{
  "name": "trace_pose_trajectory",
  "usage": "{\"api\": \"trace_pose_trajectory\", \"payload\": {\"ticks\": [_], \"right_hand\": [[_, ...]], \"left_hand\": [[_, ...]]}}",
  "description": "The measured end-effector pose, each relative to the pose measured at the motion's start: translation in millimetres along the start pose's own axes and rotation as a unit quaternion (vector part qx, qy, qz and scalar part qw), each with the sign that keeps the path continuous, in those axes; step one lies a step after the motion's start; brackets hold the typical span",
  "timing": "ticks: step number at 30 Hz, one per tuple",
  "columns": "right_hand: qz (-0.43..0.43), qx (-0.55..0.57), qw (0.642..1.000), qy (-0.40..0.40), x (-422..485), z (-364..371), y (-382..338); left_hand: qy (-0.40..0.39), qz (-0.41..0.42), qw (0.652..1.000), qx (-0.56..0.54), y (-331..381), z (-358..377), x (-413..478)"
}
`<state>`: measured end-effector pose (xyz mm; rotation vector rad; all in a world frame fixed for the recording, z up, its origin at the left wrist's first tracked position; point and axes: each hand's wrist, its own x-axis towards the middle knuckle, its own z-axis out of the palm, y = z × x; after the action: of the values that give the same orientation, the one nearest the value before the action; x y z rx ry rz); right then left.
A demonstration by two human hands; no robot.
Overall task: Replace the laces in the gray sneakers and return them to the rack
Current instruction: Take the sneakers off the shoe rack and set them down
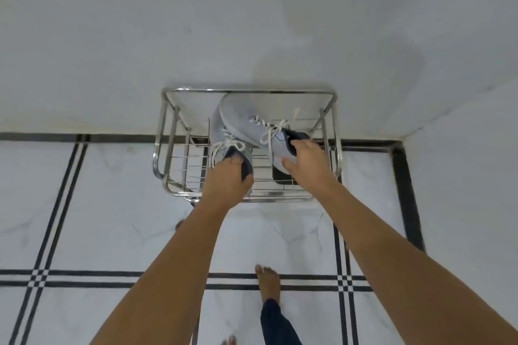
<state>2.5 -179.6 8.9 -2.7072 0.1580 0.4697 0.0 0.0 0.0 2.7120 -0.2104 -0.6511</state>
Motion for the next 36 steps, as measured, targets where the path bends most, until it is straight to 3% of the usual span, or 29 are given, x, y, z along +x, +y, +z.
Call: {"api": "trace_pose_trajectory", "payload": {"ticks": [6,13,20,27,32,36], "right_hand": [[0.02,-0.087,0.995,-0.044,55,59,38],[0.021,-0.104,0.994,-0.016,57,86,41],[0.07,-0.01,0.997,0.042,-38,112,22],[0.133,0.039,0.99,0.031,-192,150,14],[0.143,0.032,0.989,-0.013,-246,197,25],[0.14,0.014,0.989,-0.035,-227,269,63]], "left_hand": [[-0.071,-0.046,0.993,0.082,-14,60,49],[-0.048,-0.062,0.987,0.139,-19,78,52],[0.01,-0.029,0.994,0.101,-33,83,-19],[0.013,-0.011,0.998,0.064,-39,117,-158],[-0.021,-0.006,0.995,0.094,-50,177,-215],[-0.047,-0.021,0.992,0.118,-69,255,-189]]}}
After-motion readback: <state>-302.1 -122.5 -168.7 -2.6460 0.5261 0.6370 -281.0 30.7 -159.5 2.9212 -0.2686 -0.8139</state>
